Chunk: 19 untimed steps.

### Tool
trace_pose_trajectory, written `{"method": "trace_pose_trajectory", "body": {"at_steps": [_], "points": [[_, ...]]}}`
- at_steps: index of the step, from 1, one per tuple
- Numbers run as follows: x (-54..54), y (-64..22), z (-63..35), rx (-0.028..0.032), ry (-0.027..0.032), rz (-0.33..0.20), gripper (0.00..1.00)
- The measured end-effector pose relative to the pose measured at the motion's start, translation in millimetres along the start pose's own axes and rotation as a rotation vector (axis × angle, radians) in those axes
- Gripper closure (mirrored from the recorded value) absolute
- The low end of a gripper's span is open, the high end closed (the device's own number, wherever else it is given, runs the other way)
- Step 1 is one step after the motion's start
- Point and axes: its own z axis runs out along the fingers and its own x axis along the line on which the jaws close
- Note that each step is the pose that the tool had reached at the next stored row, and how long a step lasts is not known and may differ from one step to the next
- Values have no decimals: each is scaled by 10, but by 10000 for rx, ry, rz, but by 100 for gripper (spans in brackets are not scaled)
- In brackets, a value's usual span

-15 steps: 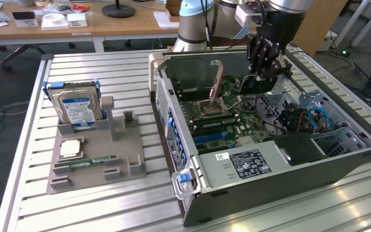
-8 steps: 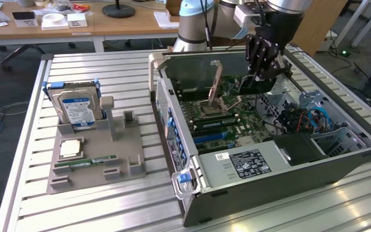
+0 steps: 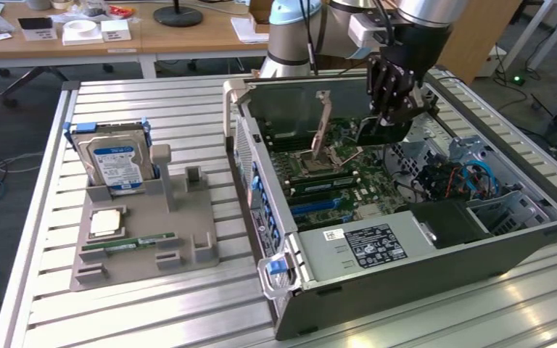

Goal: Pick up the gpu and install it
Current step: 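Insert the gpu into the slot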

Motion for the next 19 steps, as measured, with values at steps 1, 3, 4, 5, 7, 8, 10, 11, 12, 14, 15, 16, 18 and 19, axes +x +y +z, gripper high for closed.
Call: {"method": "trace_pose_trajectory", "body": {"at_steps": [1, 3, 4, 5, 7, 8, 10, 11, 12, 14, 15, 16, 18, 19], "points": [[0, 2, 10, 3, -1, 0, 74], [1, 4, 18, 5, 2, -2, 74], [1, 4, 18, 5, 1, -2, 74], [1, 4, 19, 5, 0, -2, 74], [1, 4, 33, 6, -4, -2, 74], [1, 6, 43, 6, -3, -2, 74], [2, 8, 56, 6, 0, -1, 74], [2, 8, 58, 5, 1, -2, 74], [2, 8, 58, 5, 2, -2, 74], [2, 8, 59, 5, 1, -2, 74], [2, 8, 59, 6, 0, -2, 74], [2, 8, 61, 5, 0, -1, 74], [2, 11, 79, 7, -4, 0, 74], [3, 12, 87, 6, -1, 0, 74]]}}
